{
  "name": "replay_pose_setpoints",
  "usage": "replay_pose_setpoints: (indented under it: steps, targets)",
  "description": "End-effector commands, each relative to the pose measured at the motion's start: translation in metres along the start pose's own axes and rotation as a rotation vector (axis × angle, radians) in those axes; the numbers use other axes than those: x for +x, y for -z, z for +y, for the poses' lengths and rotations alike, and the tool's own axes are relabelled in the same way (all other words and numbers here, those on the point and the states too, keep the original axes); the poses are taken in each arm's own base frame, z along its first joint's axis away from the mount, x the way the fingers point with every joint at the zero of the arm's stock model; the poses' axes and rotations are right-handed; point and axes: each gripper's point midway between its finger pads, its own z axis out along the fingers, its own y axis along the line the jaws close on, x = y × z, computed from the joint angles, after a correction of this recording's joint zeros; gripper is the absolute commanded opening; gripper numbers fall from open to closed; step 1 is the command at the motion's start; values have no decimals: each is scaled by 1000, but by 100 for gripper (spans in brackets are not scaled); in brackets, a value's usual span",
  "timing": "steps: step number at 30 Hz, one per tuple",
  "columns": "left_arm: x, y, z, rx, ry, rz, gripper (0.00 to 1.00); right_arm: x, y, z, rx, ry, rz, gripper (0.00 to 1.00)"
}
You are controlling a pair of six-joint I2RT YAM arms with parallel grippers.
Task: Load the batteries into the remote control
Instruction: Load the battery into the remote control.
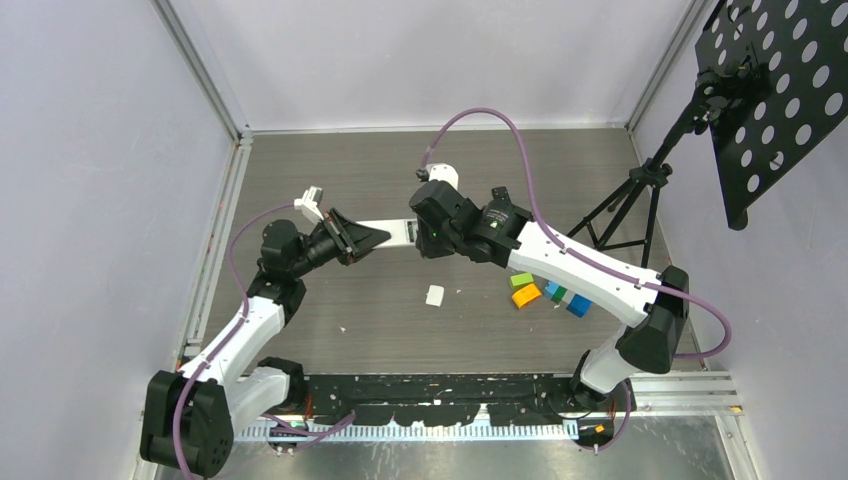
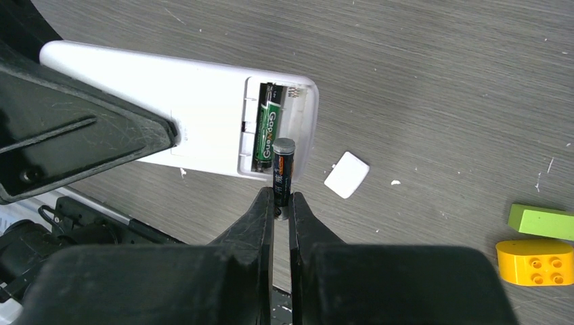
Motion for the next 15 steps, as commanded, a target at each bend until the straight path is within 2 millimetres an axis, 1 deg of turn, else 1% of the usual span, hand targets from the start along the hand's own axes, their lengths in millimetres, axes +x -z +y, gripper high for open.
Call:
replay_pose_setpoints:
  steps: [1,8,15]
  targets:
    - [-5,1,-21,74,-53,-16,0,-13,1,-1,9,5,-50,7]
    - [-6,2,-26,89,-56,-15,0,-15,-3,5,-13,18,-45,9]
    - [-5,2,-27,93,-55,-11,0,-18,-5,7,-16,18,-52,11]
